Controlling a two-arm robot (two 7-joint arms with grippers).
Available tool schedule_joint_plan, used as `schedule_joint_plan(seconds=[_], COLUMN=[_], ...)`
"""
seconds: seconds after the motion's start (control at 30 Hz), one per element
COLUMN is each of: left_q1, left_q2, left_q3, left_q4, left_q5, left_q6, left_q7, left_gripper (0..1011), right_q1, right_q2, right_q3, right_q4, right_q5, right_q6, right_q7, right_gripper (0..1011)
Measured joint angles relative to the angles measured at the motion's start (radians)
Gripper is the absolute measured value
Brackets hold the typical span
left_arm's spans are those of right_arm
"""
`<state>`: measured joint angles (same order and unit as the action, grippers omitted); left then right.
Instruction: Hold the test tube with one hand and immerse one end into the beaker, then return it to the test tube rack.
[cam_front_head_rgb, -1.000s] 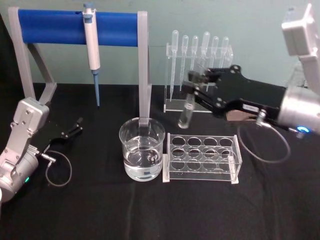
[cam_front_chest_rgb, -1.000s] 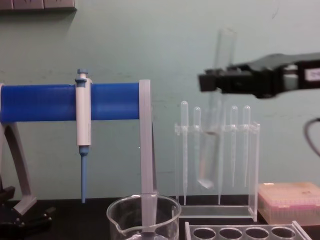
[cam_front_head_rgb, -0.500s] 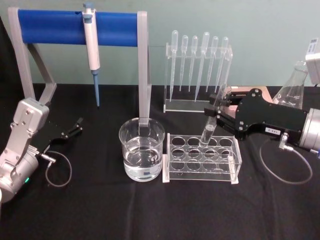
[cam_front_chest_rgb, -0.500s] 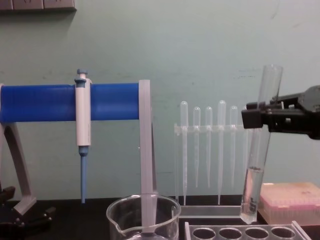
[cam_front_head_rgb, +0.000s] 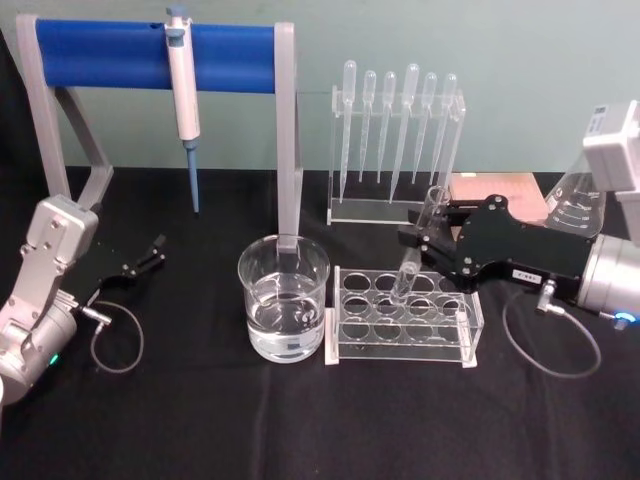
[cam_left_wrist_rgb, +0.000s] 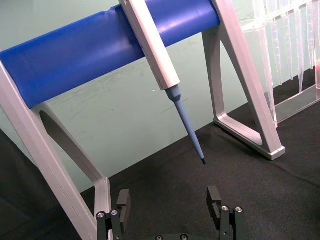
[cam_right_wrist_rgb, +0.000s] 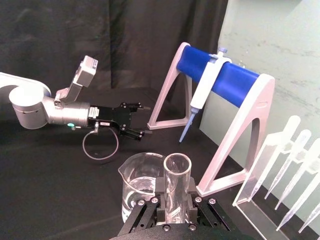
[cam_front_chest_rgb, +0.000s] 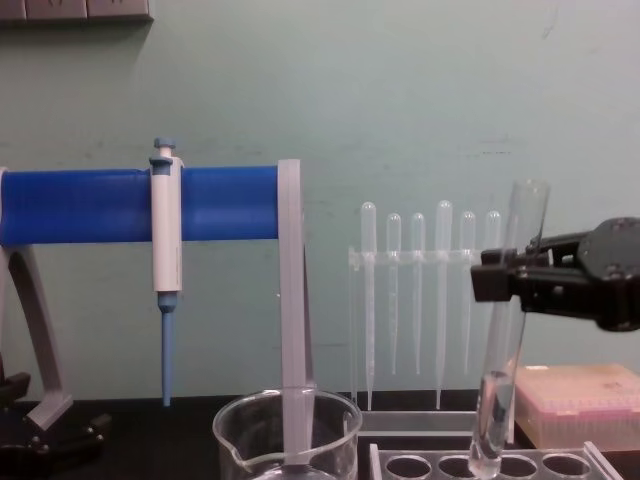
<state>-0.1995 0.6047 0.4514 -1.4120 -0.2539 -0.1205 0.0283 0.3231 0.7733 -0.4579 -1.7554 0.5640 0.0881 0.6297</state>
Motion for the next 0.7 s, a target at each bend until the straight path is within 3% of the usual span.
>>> schedule_joint_plan(seconds=[0.7], left_q1=[0.0], left_q2=[0.0], left_q3=[0.0], left_q4=[0.0], left_q5=[0.0], left_q6=[0.0], left_q7=[0.0], left_gripper=[1000], right_q1=[0.009], right_q2=[-0.055], right_q3=[-0.017], right_q4=[0.066], right_q5=[-0.041], right_q6=[-0.034], right_q7=[0.009], right_gripper=[224])
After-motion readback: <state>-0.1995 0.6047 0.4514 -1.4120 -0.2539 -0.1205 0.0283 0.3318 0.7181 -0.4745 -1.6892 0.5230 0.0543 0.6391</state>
